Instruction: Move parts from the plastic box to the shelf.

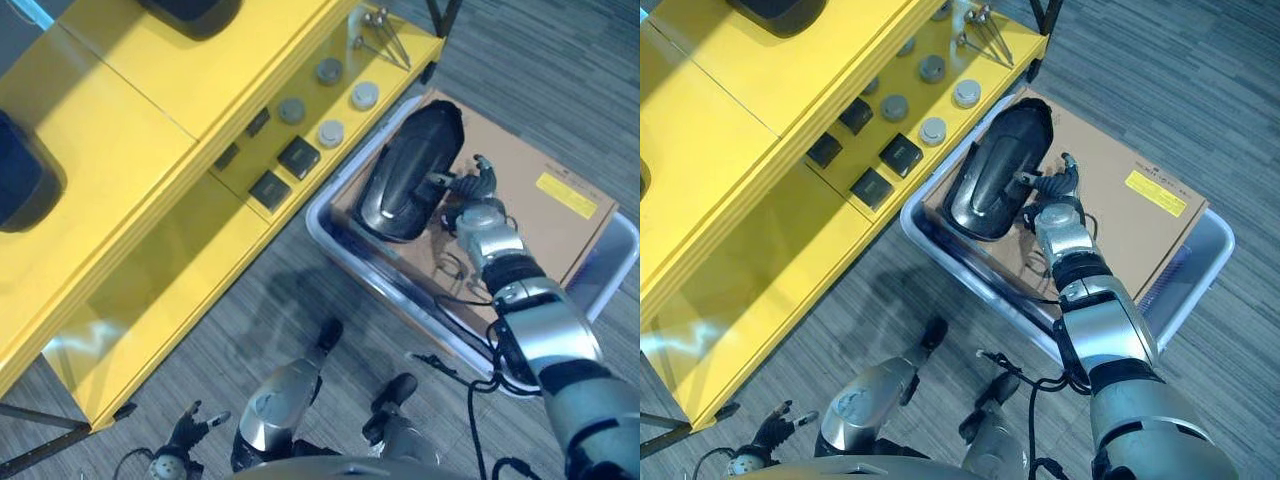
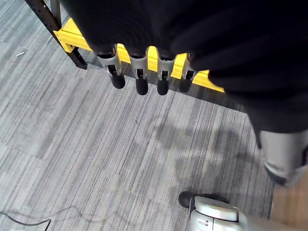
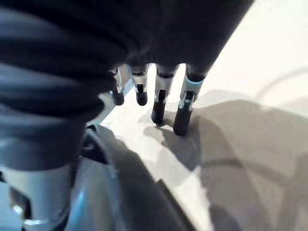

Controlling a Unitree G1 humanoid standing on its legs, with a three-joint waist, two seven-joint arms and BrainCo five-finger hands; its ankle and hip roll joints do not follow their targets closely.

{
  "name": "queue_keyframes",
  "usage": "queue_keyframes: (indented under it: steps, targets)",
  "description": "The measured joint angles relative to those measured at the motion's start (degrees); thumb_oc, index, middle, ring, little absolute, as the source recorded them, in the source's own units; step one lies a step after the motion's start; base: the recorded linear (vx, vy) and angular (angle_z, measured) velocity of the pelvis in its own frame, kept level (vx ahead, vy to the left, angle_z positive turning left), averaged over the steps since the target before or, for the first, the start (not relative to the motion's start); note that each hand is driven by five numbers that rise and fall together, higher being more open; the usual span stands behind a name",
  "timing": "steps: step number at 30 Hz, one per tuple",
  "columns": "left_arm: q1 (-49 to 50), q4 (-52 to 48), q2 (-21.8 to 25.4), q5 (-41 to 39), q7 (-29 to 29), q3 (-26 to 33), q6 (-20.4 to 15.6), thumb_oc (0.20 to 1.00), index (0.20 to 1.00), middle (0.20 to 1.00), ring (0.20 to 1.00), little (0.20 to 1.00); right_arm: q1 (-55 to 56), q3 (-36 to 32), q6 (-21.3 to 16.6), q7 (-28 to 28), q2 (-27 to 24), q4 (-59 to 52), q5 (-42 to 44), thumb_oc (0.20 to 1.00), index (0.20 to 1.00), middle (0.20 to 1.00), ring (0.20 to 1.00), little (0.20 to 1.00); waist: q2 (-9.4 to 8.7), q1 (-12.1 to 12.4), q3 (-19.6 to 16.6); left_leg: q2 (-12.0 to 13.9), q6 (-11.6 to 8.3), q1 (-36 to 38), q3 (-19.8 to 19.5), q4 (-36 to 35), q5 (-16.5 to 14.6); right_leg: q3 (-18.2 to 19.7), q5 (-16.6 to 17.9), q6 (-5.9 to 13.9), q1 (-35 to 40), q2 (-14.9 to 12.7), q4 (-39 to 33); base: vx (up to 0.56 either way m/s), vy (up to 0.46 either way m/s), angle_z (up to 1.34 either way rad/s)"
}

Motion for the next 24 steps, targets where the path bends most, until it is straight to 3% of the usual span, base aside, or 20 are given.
queue_keyframes:
  steps: [8, 15, 16, 17, 24]
  targets:
    - [-0.1, -2.4, 0.1, -2.2, 0.0, -0.1, -0.1, 1.0, 1.0, 1.0, 1.0, 1.0, 2.1, 1.8, 0.6, 0.0, -0.1, -1.0, -3.2, 1.0, 1.0, 1.0, 1.0, 1.0, -1.42, -1.0, 0.9, 0.5, 0.42, 0.1, 0.3, 0.0, 0.3, 0.3, -0.2, 0.13, -0.3, 0.3, 0.8, -0.03, -0.006, -0.03]
    - [-0.1, -2.2, 0.0, -2.7, 0.1, -0.1, -0.2, 1.0, 1.0, 1.0, 1.0, 1.0, 1.7, 1.8, 0.4, -2.1, 0.7, -1.4, -3.1, 1.0, 1.0, 1.0, 1.0, 1.0, -2.05, -1.1, 1.2, 0.6, -0.4, -1.9, 0.5, 0.9, -0.2, 0.8, 0.0, -0.1, -2.2, 0.3, 1.4, -0.04, 0.013, -0.02]
    - [-0.1, -2.1, 0.0, -3.2, 0.1, -0.1, -0.1, 1.0, 1.0, 1.0, 1.0, 1.0, 1.6, 1.8, 0.4, -2.4, 0.7, -1.5, -3.1, 0.338, 0.338, 0.338, 0.338, 0.338, -2.04, -1.1, 1.2, 0.6, -0.42, -2.2, 0.5, 1.1, -0.2, 0.8, 0.1, -0.18, -2.4, 0.3, 1.4, -0.04, 0.022, 0.0]
    - [-0.1, -2.1, 0.1, -3.4, 0.2, -0.1, -0.2, 1.0, 1.0, 1.0, 1.0, 1.0, 1.6, 1.9, 0.4, -2.4, 0.7, -1.3, -3.1, 0.2, 0.2, 0.2, 0.2, 0.2, -2.04, -1.1, 1.2, 0.6, -0.43, -2.3, 0.5, 1.1, -0.2, 0.8, 0.1, -0.19, -2.5, 0.3, 1.4, -0.04, 0.023, 0.0]
    - [-0.1, -2.1, 0.0, -4.4, 0.3, -0.1, -0.8, 1.0, 1.0, 1.0, 1.0, 1.0, 0.4, 2.9, 0.6, -4.7, 1.1, -0.9, -4.1, 0.2, 0.2, 0.2, 0.2, 0.2, -2.03, -1.1, 1.1, 0.6, -0.72, -3.4, 0.4, 1.0, 0.0, 0.8, 0.2, -0.38, -3.6, 0.3, 1.4, -0.01, 0.005, 0.0]
